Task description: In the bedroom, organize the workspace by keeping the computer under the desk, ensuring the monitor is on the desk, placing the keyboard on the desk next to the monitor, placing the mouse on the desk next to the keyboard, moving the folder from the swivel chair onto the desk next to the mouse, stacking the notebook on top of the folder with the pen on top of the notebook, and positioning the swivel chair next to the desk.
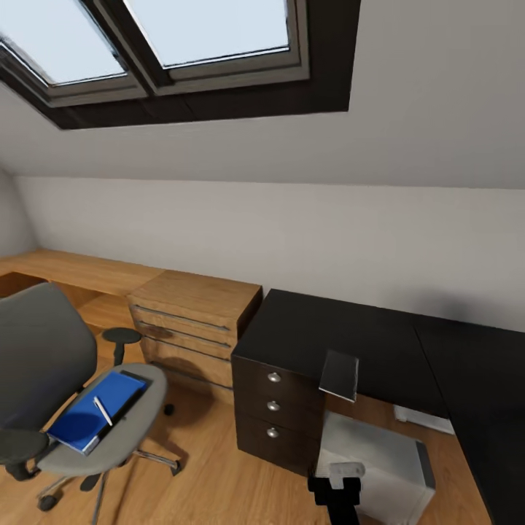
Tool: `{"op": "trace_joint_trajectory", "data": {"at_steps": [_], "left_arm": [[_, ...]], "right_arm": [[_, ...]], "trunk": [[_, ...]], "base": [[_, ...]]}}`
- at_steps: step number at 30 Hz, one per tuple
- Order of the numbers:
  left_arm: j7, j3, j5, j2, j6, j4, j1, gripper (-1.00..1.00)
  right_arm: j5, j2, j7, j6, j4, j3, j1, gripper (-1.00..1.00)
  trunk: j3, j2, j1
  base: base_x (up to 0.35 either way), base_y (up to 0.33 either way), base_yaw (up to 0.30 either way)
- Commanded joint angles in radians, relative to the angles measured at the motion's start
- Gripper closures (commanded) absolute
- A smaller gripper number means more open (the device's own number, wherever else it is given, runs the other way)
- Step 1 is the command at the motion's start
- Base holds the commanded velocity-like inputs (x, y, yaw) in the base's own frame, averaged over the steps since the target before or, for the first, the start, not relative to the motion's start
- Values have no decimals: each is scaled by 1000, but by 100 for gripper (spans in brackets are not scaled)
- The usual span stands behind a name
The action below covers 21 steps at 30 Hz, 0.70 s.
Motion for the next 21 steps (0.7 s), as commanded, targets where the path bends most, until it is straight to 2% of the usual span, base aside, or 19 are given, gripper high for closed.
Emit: {"op": "trace_joint_trajectory", "data": {"at_steps": [1, 8, 21], "left_arm": [[1, -9, 16, 0, -4, -2, -2, -100], [-3, -6, 24, 0, -5, -1, -2, -100], [-4, -7, 25, -1, -5, 5, -2, -100]], "right_arm": [[7, 0, -11, -11, 2, 6, 0, -100], [8, -2, -11, -38, 2, 6, 1, -100], [8, -1, -11, -42, 4, 6, 5, -100]], "trunk": [[-1, -1, 0], [-1, -1, 0], [-1, -1, 0]], "base": [[-289, 135, 278], [-231, 133, 280], [-15, 10, 281]]}}
